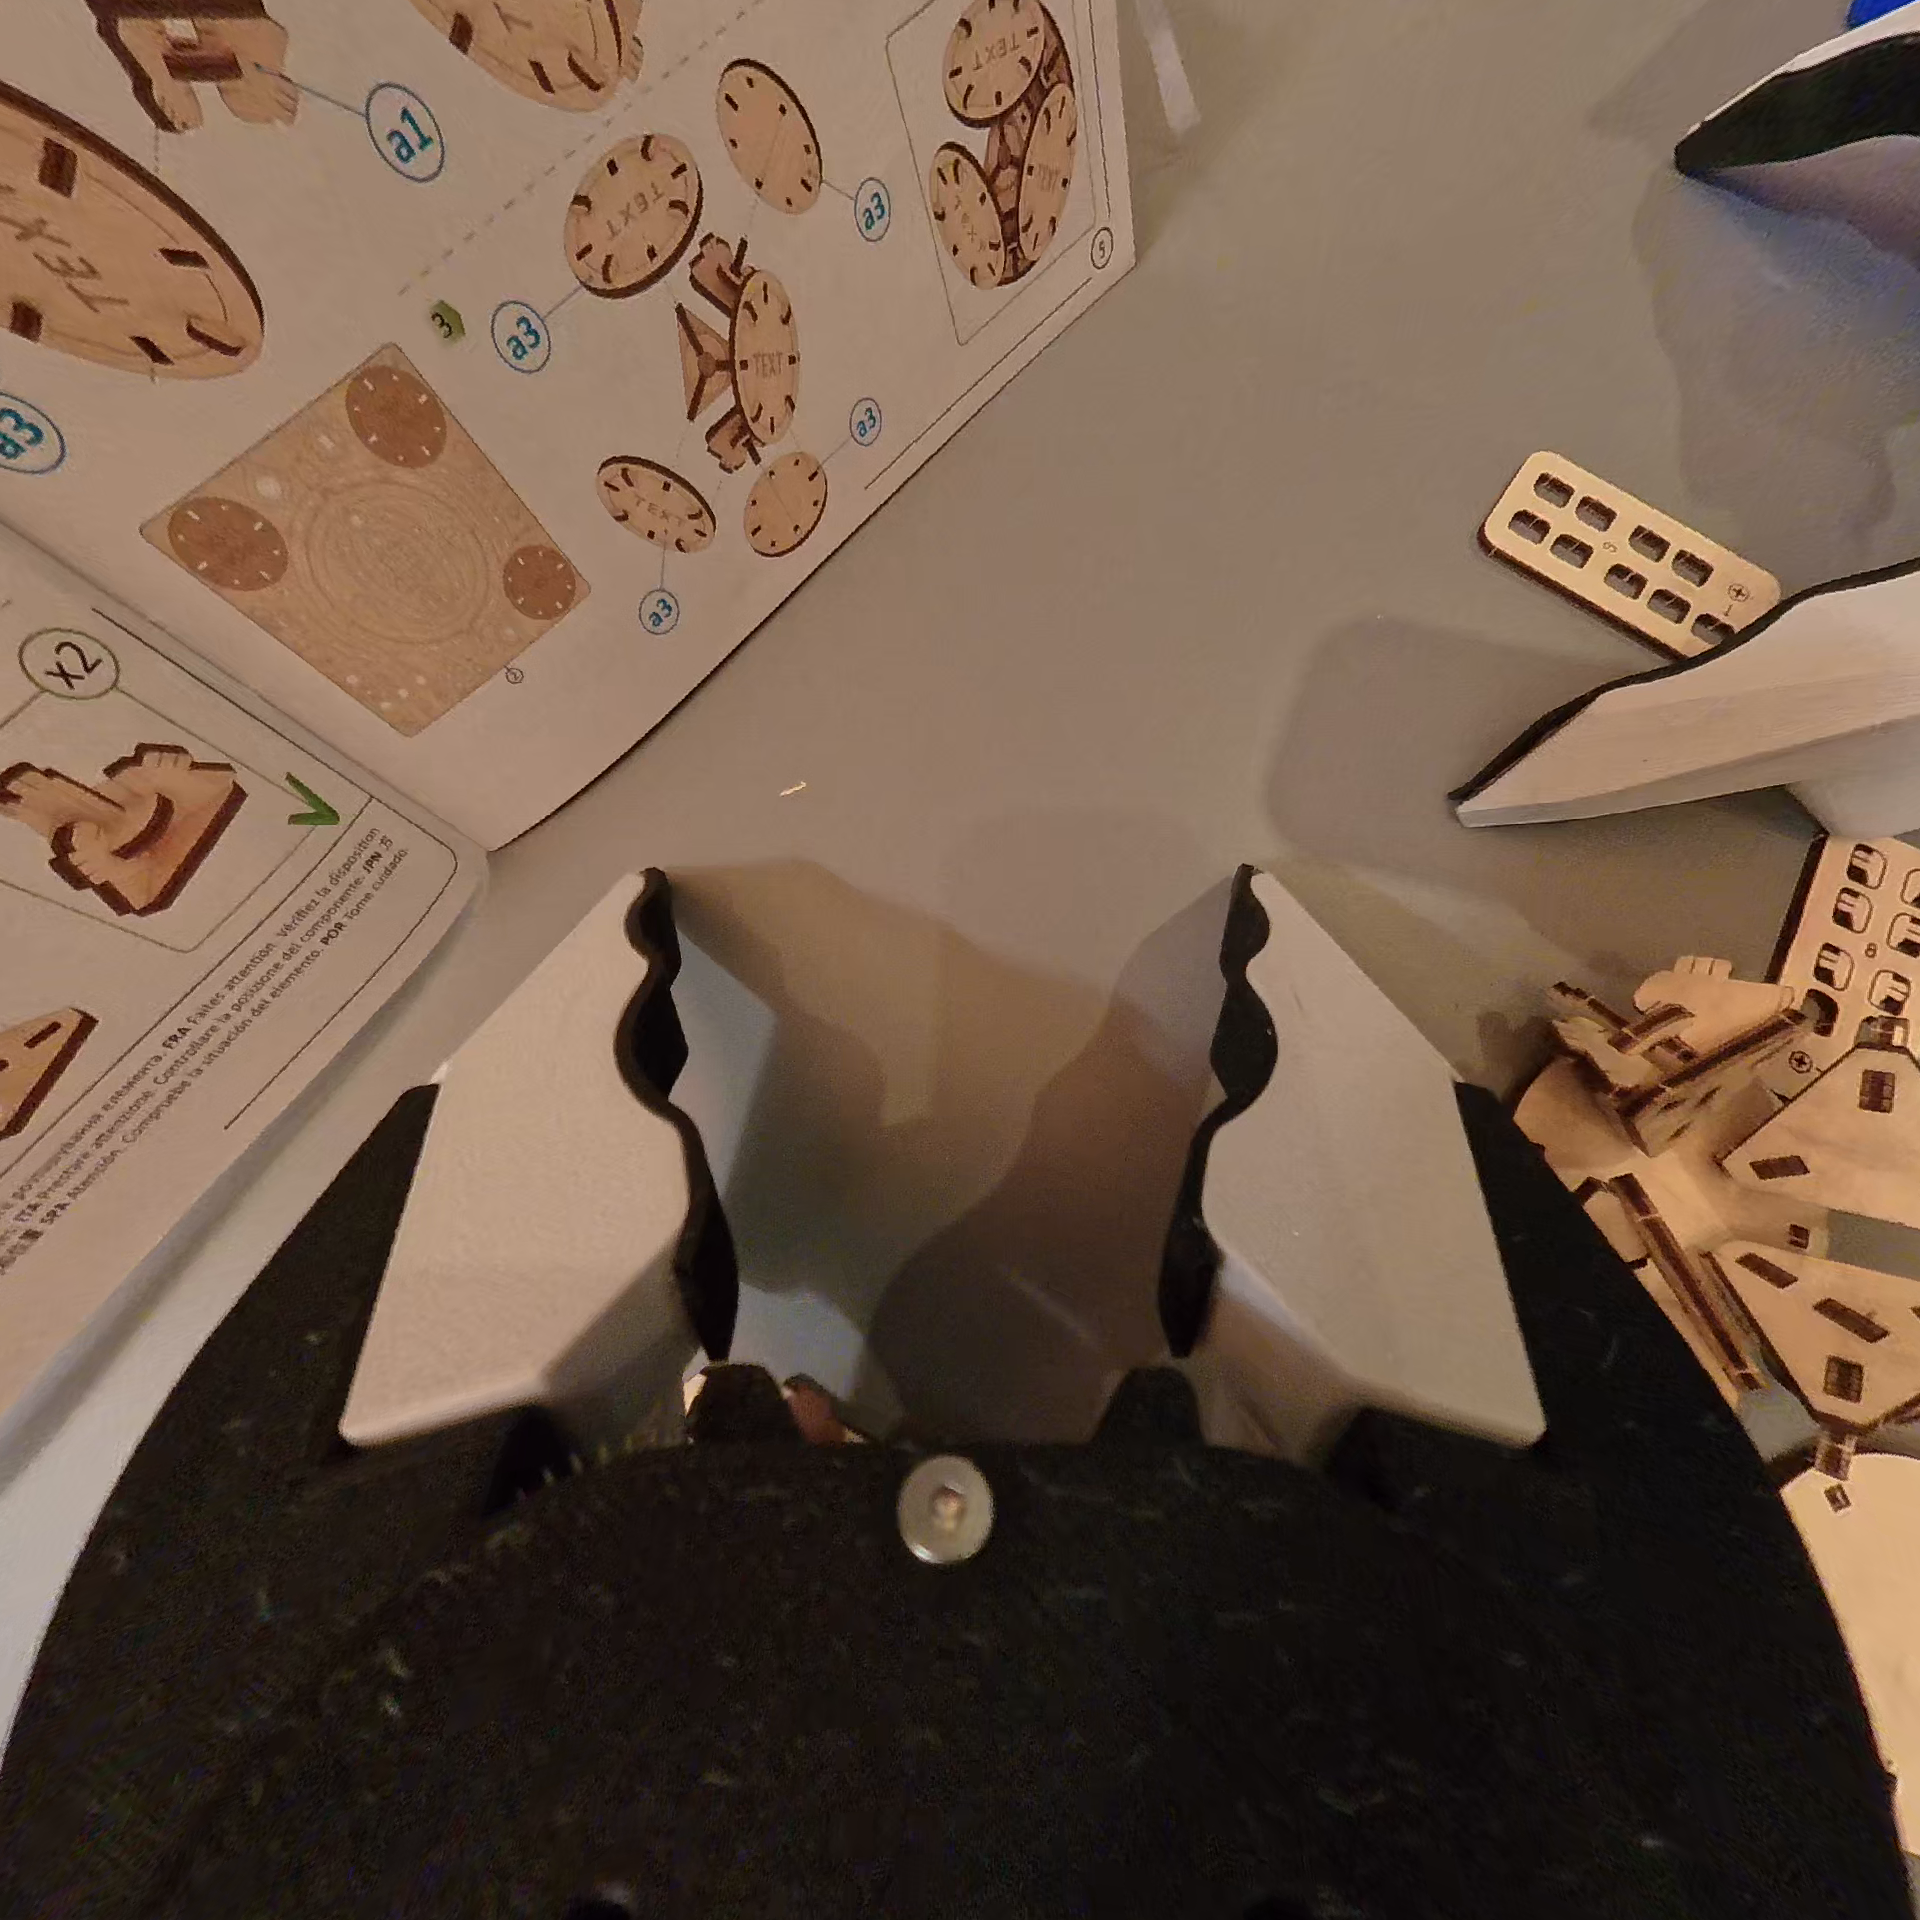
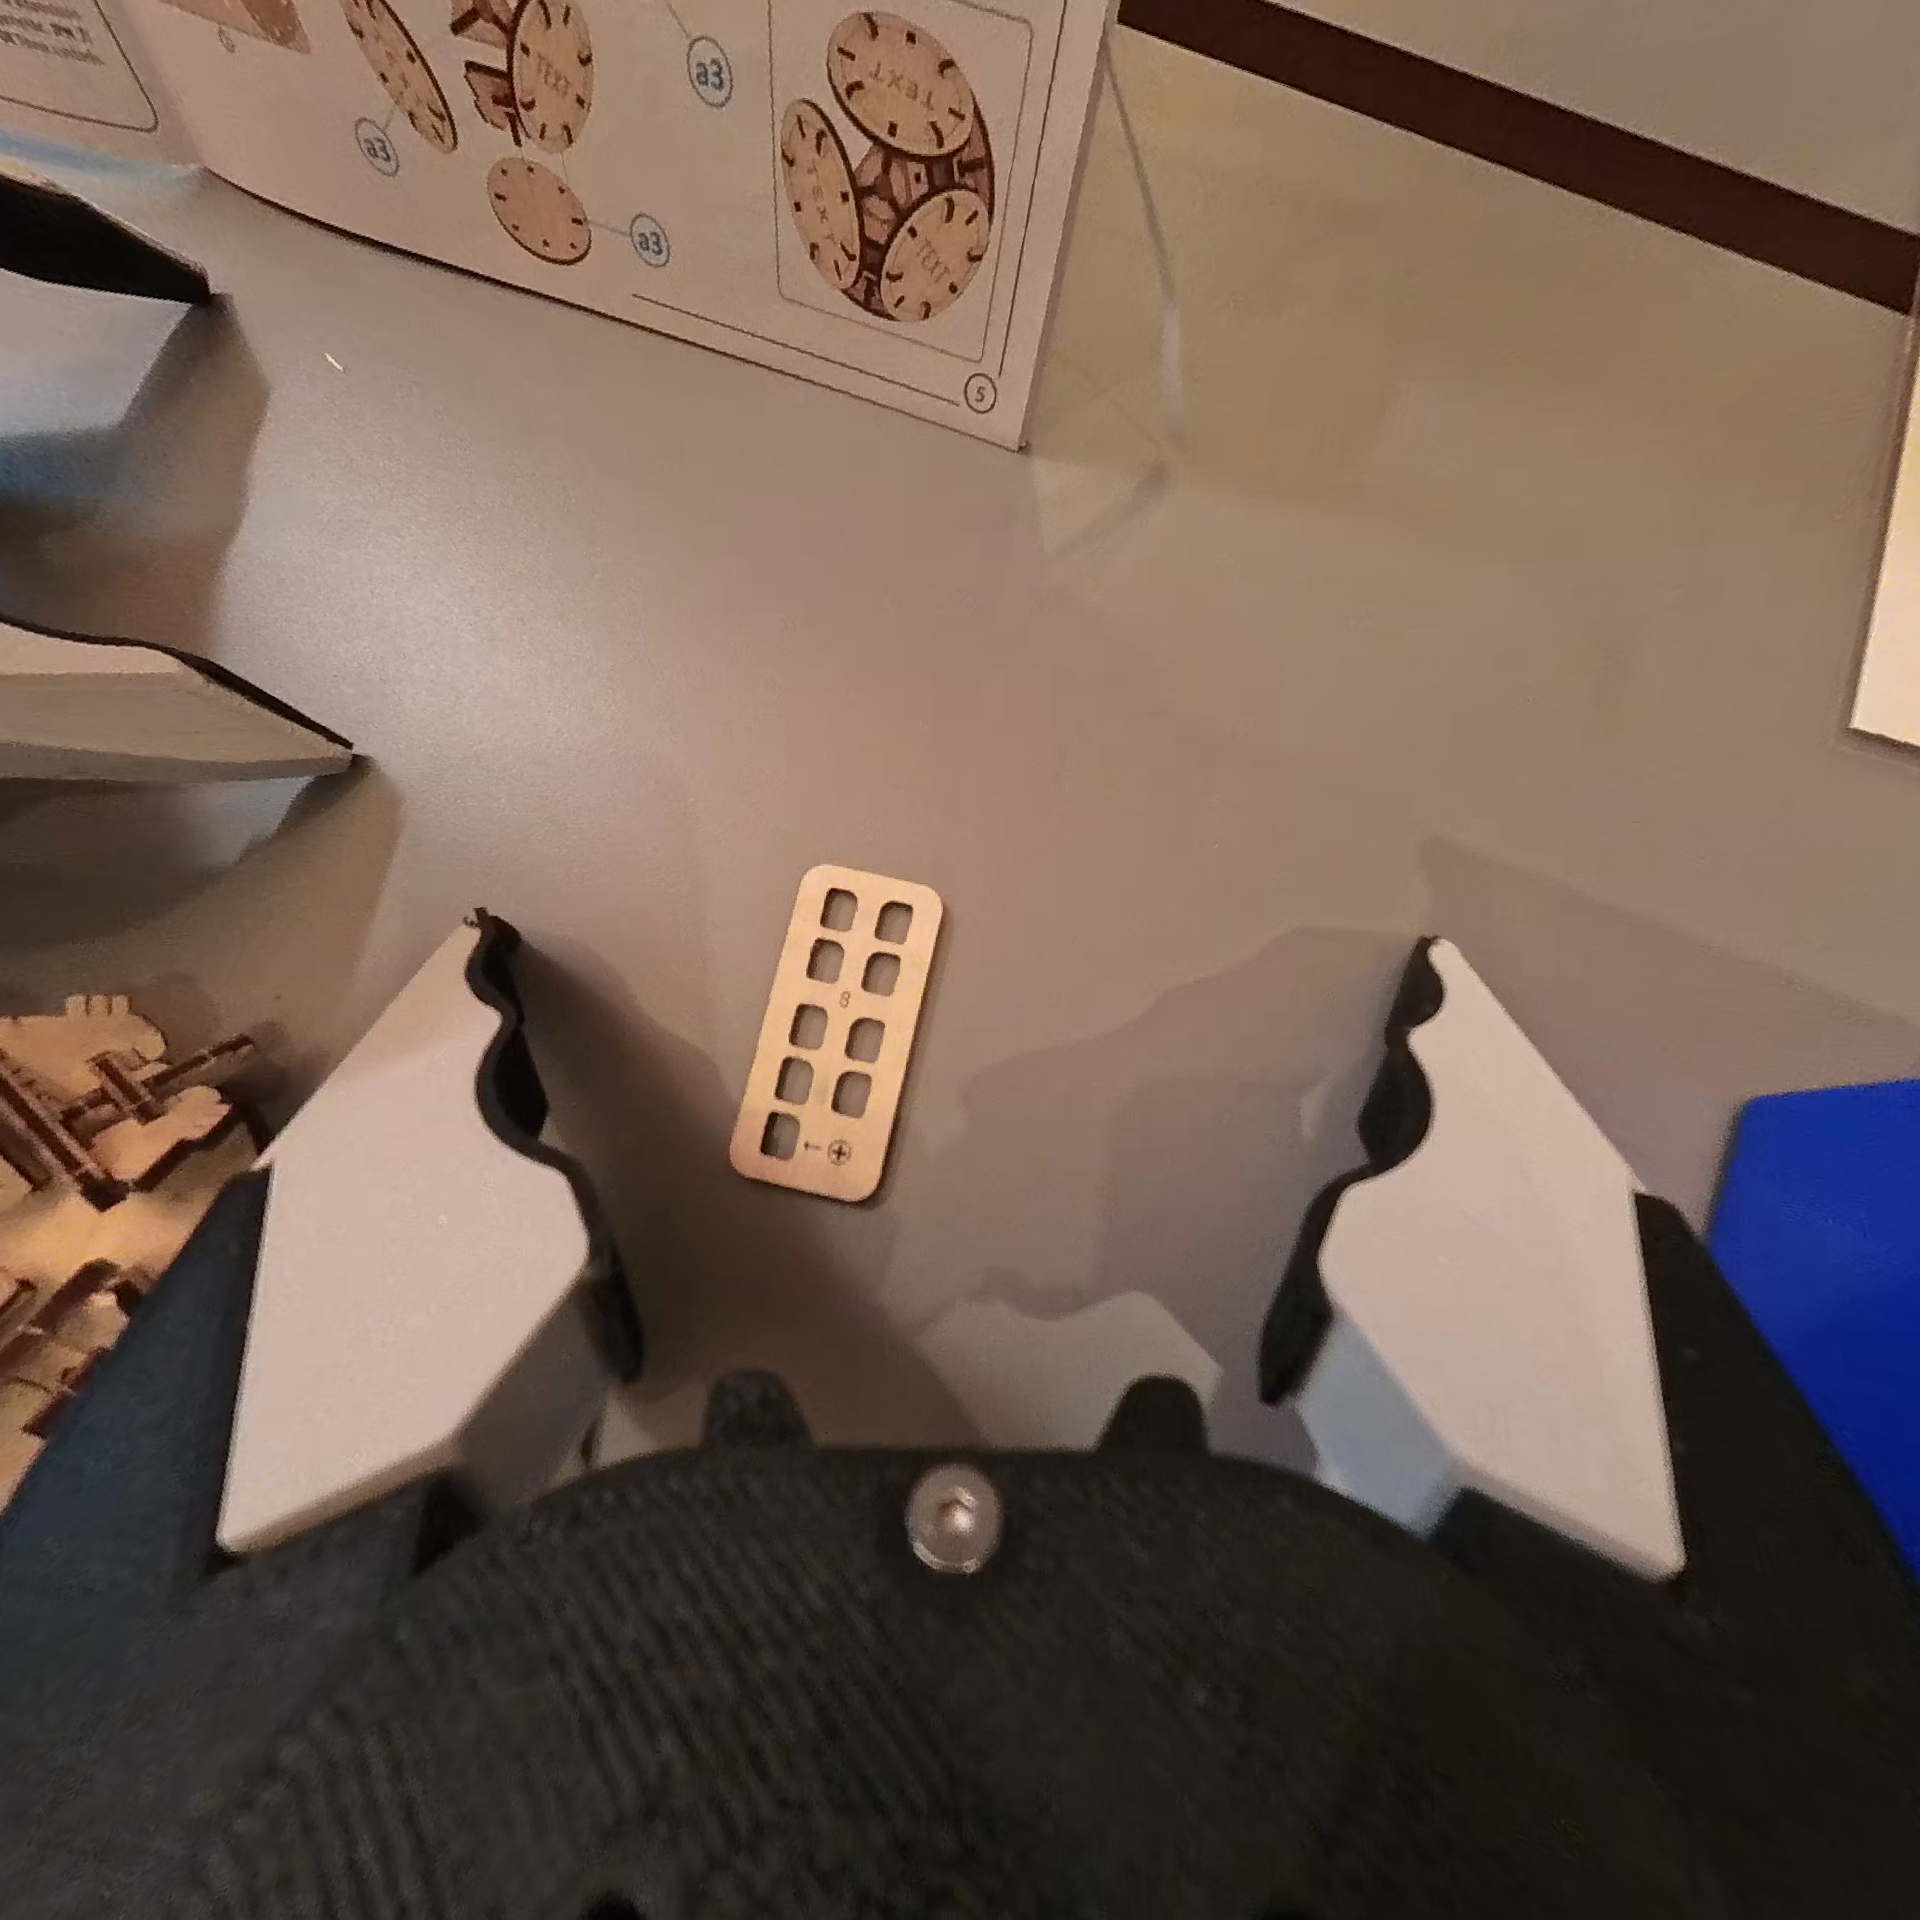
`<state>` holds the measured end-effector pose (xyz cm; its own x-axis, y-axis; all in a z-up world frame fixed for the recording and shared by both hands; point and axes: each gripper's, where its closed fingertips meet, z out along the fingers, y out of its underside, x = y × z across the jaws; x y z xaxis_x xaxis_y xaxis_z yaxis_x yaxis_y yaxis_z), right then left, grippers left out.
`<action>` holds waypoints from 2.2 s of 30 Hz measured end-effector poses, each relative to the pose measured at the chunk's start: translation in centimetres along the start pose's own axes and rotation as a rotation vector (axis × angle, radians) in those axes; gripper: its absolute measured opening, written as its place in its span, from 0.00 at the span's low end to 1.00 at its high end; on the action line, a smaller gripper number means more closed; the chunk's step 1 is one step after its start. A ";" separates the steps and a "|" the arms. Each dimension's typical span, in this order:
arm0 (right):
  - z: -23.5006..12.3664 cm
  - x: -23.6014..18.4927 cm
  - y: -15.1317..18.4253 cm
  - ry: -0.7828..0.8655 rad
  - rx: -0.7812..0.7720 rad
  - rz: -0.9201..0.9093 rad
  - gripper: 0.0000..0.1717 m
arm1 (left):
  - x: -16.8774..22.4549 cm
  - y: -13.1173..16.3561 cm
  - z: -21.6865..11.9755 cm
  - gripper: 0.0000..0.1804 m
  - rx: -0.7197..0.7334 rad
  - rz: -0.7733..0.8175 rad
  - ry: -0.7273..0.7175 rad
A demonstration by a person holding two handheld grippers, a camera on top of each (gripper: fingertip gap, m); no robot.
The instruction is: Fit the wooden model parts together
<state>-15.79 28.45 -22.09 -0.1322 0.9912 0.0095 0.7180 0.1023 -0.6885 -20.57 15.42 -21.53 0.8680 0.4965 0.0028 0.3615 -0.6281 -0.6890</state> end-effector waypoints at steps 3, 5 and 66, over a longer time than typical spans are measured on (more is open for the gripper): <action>0.0 0.0 0.0 0.000 0.000 0.000 0.93 | 0.0 0.0 0.0 0.57 0.000 0.000 0.000; 0.0 0.0 0.0 0.000 0.000 0.000 0.93 | 0.0 0.0 0.0 0.57 0.000 0.000 0.000; -5.2 -13.5 3.2 -0.455 0.078 -0.357 0.48 | 5.8 0.4 -10.9 0.37 0.366 -0.135 0.561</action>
<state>-8.13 15.87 -20.69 -0.6493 0.7589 -0.0500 0.5247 0.3995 -0.7517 -11.63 11.51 -13.90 0.9042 0.1089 0.4131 0.4263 -0.2907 -0.8566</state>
